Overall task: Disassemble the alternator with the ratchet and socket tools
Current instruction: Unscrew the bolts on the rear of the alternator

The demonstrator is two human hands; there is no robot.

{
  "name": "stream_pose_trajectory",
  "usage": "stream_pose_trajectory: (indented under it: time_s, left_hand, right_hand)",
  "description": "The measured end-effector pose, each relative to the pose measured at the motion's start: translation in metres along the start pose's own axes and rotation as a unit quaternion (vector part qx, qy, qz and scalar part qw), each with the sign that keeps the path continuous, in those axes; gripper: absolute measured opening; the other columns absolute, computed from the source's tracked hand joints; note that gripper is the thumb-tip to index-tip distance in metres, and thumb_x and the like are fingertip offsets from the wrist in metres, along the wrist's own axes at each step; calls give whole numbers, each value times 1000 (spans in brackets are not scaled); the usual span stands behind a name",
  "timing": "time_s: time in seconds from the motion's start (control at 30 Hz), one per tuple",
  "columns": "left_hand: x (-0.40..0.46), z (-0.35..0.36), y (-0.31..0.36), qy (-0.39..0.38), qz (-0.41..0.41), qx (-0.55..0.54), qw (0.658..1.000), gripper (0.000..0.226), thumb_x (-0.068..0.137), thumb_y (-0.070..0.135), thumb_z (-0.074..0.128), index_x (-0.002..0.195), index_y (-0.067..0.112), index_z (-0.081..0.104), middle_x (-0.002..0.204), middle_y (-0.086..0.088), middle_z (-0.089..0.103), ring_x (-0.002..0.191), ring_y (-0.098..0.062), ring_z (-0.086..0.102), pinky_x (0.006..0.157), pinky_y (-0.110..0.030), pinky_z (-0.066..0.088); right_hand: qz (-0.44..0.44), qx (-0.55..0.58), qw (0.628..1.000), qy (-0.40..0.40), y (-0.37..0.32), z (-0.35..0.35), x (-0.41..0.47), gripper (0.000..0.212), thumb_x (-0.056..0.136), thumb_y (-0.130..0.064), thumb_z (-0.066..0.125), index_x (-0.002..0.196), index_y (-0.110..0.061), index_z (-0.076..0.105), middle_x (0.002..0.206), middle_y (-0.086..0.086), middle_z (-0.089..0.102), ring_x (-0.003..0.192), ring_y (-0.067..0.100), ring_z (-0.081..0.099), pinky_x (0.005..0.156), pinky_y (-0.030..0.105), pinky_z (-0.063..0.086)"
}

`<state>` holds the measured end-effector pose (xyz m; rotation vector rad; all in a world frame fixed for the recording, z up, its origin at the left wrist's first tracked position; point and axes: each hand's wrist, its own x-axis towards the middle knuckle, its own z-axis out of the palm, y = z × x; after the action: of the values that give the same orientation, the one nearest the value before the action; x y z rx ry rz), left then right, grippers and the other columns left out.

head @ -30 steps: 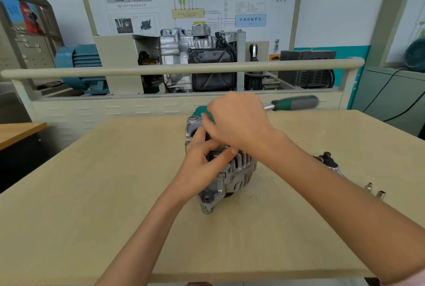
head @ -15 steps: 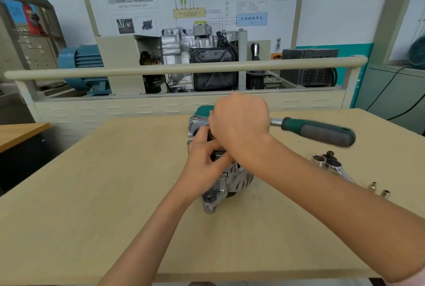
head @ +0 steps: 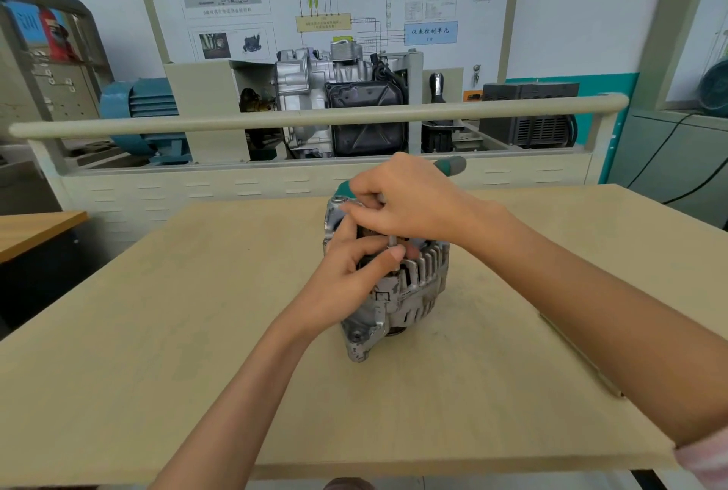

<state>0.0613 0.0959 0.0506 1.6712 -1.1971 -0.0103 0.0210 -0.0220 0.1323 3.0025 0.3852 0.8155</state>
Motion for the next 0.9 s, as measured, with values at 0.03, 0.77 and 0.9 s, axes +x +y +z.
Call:
stream_pose_trajectory:
  time_s: [0.03, 0.77, 0.9]
  left_hand:
    - [0, 1, -2, 11, 1, 2, 1000, 18, 93, 14, 54, 93, 22, 71, 125, 5, 39, 120, 14, 32, 98, -6, 28]
    - [1, -3, -5, 6, 4, -10, 1000, 16, 90, 19, 59, 87, 17, 74, 124, 11, 42, 118, 14, 37, 93, -4, 33]
    - [2, 6, -3, 60, 0, -26, 998, 34, 86, 9, 65, 70, 39, 68, 108, 5, 47, 101, -4, 48, 84, -13, 36]
  right_hand:
    - [22, -30, 999, 5, -3, 2, 0, 43, 91, -30, 49, 54, -21, 30, 49, -7, 34, 48, 6, 34, 47, 28, 26]
    - [-6, -3, 1000, 7, -3, 1, -2, 44, 90, -26, 49, 52, -22, 28, 46, -7, 33, 45, 8, 33, 48, 28, 26]
    - [164, -208, 962, 63, -19, 14, 0, 42, 92, -22, 46, 53, -17, 32, 50, -2, 32, 42, 14, 30, 42, 23, 16]
